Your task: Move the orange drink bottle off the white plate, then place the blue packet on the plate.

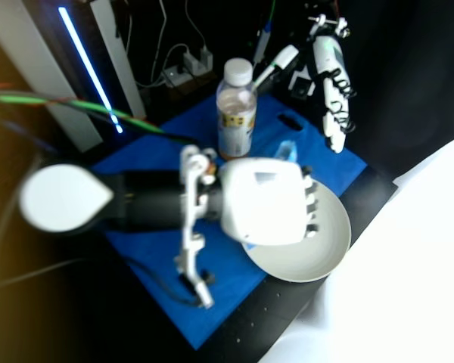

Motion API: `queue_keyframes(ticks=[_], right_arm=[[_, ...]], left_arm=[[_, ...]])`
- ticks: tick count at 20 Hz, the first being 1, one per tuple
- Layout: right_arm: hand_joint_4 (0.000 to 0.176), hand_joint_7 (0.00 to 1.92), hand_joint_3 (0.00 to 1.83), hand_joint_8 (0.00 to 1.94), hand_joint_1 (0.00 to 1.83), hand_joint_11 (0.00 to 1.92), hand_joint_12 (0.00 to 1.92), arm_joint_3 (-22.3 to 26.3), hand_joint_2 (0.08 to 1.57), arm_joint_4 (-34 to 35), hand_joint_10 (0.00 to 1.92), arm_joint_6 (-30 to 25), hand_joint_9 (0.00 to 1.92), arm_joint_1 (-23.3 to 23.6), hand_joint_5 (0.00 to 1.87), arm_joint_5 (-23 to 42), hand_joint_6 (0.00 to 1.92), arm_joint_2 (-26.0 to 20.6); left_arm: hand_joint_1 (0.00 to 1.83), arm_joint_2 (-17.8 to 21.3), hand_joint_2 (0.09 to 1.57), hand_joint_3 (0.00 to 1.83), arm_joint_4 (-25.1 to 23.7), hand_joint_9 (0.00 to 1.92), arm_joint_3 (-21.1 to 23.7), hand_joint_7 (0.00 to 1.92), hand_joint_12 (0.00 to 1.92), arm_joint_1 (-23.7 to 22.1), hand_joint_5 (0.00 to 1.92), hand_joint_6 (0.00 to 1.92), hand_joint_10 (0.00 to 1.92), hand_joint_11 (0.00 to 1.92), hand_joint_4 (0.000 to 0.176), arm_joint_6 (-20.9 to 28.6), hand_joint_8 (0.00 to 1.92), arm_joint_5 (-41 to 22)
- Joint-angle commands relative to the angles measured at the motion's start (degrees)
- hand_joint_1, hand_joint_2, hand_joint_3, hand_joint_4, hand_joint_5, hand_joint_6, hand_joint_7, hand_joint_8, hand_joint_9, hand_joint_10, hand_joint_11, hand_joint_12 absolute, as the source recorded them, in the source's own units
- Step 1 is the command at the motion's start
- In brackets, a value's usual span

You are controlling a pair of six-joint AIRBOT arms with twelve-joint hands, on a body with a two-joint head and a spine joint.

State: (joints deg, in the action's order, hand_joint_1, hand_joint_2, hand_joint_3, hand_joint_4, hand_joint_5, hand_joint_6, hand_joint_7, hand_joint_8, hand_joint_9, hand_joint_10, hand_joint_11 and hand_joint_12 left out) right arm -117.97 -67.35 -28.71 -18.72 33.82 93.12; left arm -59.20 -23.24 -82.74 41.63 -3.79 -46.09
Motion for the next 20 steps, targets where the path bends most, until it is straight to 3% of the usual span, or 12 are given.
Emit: queue_keyframes(ticks=[1,3,4,5,7,9,11,15,17,18,19,20], right_arm=[[0.000,1.03,0.00,0.99,1.22,0.82,1.08,-0.7,1.12,4.0,0.24,-0.4,1.18,1.0,0.95,1.3,0.96,-0.4],[0.000,1.03,0.00,1.05,1.24,0.79,1.30,-1.3,1.11,4.0,0.25,-0.4,1.19,1.0,0.97,0.3,0.87,-0.2],[0.000,1.01,0.00,1.11,1.24,0.76,1.40,-1.9,1.12,4.0,0.45,-0.4,1.12,1.0,0.97,0.0,0.84,0.1],[0.000,0.95,0.00,1.22,1.23,0.72,1.51,-2.5,1.14,4.0,0.79,-0.4,0.95,1.0,0.96,-0.3,0.84,0.4],[0.000,0.94,0.00,1.19,1.22,0.72,1.40,-3.2,1.14,4.0,0.70,-0.4,0.95,0.9,0.95,-0.7,0.90,0.8],[0.000,0.92,0.00,1.20,1.21,0.68,1.41,-3.9,1.14,4.0,0.61,-0.4,0.96,0.8,0.94,-0.9,0.94,1.4],[0.000,0.91,0.00,1.23,1.21,0.66,1.52,-4.1,1.15,4.0,0.70,-0.4,0.94,0.8,0.94,-0.9,0.91,1.5],[0.000,0.98,0.00,1.19,1.25,0.76,1.50,-4.1,1.12,3.9,0.87,-0.4,0.96,0.7,0.98,-0.9,0.77,1.7],[0.000,1.00,0.00,1.14,1.24,0.72,1.40,-4.1,1.12,3.9,0.78,-0.4,0.96,0.7,0.98,-0.9,0.81,1.8],[0.000,0.99,0.00,1.17,1.25,0.77,1.45,-4.3,1.12,3.9,0.80,-0.4,1.00,0.7,1.00,-0.9,0.74,2.1],[0.000,0.99,0.00,1.17,1.25,0.77,1.45,-4.5,1.12,3.9,0.80,-0.4,1.00,0.7,1.00,-0.9,0.74,2.3],[0.000,0.97,0.00,1.24,1.26,0.80,1.55,-4.9,1.13,3.9,0.94,-0.4,0.98,0.7,0.97,-0.9,0.75,2.9]], left_arm=[[0.65,-0.6,0.83,0.00,2.2,0.15,-0.1,0.07,0.48,-1.5,0.00,0.00,0.01,0.00,0.040,0.6,0.00,-5.9],[0.64,-0.8,0.81,0.00,0.7,0.17,-0.5,0.10,0.56,-2.9,0.00,0.00,0.01,0.00,0.079,1.3,0.00,-5.3],[0.62,-0.7,0.81,0.00,0.2,0.17,-0.5,0.10,0.57,-3.4,0.00,0.00,0.00,0.00,0.084,1.4,0.00,-5.1],[0.65,-0.6,0.79,0.00,-0.3,0.17,-0.6,0.11,0.57,-3.7,0.00,0.00,0.00,0.00,0.072,1.7,0.00,-5.0],[0.66,-0.4,0.80,0.00,-0.8,0.16,-0.5,0.10,0.57,-3.9,0.00,0.00,0.00,0.00,0.067,2.1,0.00,-4.9],[0.64,-0.1,0.79,0.00,-1.8,0.15,-0.4,0.10,0.54,-4.2,0.00,0.00,0.00,0.00,0.091,2.7,0.00,-4.7],[0.65,0.4,0.76,0.00,-2.0,0.15,-0.4,0.11,0.51,-4.4,0.00,0.00,0.00,0.00,0.125,2.7,0.00,-4.2],[0.62,0.9,0.79,0.01,-2.0,0.17,-1.5,0.11,0.57,-6.1,0.00,0.00,0.00,0.00,0.107,2.5,0.00,-2.7],[0.61,1.0,0.77,0.00,-2.0,0.15,-1.6,0.12,0.51,-6.5,0.00,0.00,0.00,0.00,0.072,2.5,0.00,-2.6],[0.60,1.3,0.77,0.00,-2.0,0.15,-1.6,0.12,0.54,-6.7,0.00,0.00,0.00,0.00,0.066,2.4,0.00,-2.5],[0.60,1.4,0.77,0.00,-2.0,0.15,-1.5,0.12,0.54,-6.8,0.00,0.00,0.00,0.00,0.066,2.4,0.00,-2.5],[0.60,1.7,0.75,0.00,-2.0,0.15,-1.5,0.12,0.52,-6.8,0.00,0.00,0.00,0.00,0.075,2.4,0.00,-2.6]])
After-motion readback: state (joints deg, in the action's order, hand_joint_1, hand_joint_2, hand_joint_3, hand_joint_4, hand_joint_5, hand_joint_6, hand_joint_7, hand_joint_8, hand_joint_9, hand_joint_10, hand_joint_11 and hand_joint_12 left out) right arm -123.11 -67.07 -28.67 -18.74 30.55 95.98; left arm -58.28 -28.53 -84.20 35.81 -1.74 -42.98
